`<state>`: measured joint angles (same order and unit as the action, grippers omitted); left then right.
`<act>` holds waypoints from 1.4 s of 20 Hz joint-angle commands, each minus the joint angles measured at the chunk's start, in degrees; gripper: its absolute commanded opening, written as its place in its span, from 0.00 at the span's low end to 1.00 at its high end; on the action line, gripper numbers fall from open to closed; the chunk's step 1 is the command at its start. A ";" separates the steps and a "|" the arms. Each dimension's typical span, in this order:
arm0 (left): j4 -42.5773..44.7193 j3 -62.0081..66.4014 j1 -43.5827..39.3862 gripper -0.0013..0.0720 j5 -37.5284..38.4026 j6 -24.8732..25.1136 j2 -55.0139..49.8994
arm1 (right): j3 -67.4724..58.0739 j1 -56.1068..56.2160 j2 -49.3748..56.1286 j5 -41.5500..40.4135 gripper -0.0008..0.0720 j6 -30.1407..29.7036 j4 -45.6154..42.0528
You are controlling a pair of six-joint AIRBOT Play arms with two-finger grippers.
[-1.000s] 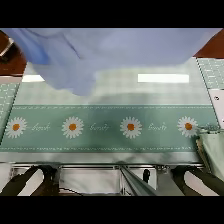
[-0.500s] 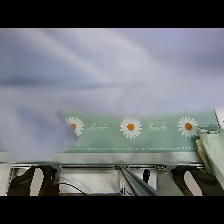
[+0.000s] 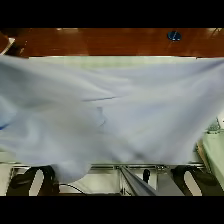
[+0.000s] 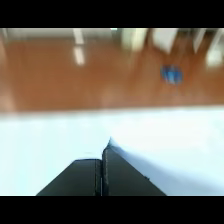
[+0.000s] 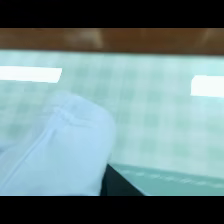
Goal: Fold the shirts.
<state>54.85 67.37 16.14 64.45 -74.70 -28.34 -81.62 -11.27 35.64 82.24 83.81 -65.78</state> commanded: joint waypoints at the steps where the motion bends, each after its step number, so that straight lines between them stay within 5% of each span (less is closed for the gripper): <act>1: -4.87 -18.05 -0.83 0.04 -5.66 -0.63 -3.72 | 18.51 0.02 2.80 -10.88 0.04 -2.27 6.27; 7: -6.38 -23.85 -6.32 0.04 -28.17 -0.37 -26.40 | 23.32 0.00 28.00 -28.55 0.04 -11.61 18.14; 12: -9.11 -11.74 -10.84 0.04 -30.03 -0.50 -45.90 | 8.63 0.00 51.30 -29.49 0.05 -14.01 33.97; 13: -10.40 -9.42 -10.82 0.04 -28.83 -0.63 -48.17 | 5.66 0.00 54.75 -29.49 0.23 -13.22 36.15; 14: -10.93 -7.41 -10.64 0.16 -26.77 -0.90 -49.79 | 3.17 0.00 57.46 -29.09 0.58 -12.28 37.48; 15: -10.91 -5.57 -10.19 0.53 -24.06 -1.31 -50.73 | 1.29 -0.20 59.04 -27.93 0.58 -11.91 37.88; 16: -10.43 -3.52 -8.90 0.71 -19.69 -1.68 -51.19 | -0.15 -0.98 59.60 -25.94 0.58 -11.76 37.77; 19: -4.04 1.64 -0.76 0.71 -1.79 -1.73 -50.90 | -1.75 -6.86 57.81 -16.09 0.58 -10.12 35.19; 22: -1.29 -1.81 10.29 0.71 12.11 -0.26 -48.06 | 1.20 -13.73 50.77 -7.21 0.57 -9.51 21.22; 28: -10.67 -33.68 27.50 0.71 12.15 5.97 -35.04 | 36.83 -25.77 20.83 -19.19 0.58 -11.85 18.93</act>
<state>49.50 46.52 36.67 73.32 -72.38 -67.77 -59.35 -32.16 68.25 65.76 73.41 -44.82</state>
